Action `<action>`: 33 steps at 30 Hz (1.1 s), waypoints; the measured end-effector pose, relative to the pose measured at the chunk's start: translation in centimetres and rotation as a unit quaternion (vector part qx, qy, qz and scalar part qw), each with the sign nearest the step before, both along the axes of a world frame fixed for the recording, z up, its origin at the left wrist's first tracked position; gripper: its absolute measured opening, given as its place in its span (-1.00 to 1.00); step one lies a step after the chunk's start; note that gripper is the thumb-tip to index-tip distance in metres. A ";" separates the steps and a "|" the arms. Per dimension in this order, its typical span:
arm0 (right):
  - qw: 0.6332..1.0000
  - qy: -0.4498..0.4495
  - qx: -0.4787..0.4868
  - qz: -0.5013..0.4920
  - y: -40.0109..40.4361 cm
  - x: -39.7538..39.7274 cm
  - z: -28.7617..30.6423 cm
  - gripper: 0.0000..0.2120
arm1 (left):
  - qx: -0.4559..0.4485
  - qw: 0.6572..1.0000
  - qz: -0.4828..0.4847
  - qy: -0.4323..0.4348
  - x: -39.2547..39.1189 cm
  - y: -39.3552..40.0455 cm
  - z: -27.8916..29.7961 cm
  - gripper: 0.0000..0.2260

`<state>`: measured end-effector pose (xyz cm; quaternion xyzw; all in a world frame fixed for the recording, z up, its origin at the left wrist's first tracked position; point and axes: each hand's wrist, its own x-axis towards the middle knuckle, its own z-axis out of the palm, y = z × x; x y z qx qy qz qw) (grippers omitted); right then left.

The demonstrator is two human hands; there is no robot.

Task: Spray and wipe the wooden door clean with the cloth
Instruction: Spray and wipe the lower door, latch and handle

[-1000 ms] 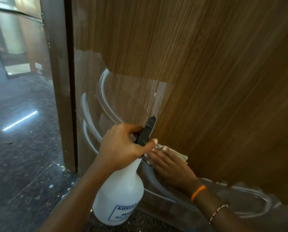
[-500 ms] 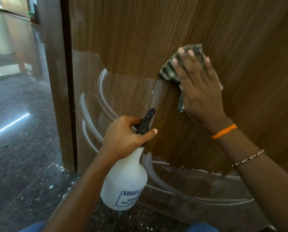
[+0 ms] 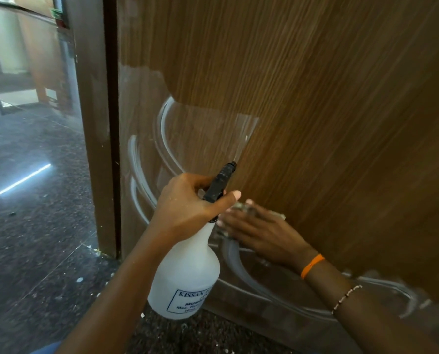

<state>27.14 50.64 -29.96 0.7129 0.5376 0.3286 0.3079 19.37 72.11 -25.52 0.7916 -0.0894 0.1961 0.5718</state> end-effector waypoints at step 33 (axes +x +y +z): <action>0.904 -0.062 0.423 0.024 8.3 1.0 13.0 -0.58 | 0.045 0.996 0.072 -0.006 0.2 3.2 0.3 -0.61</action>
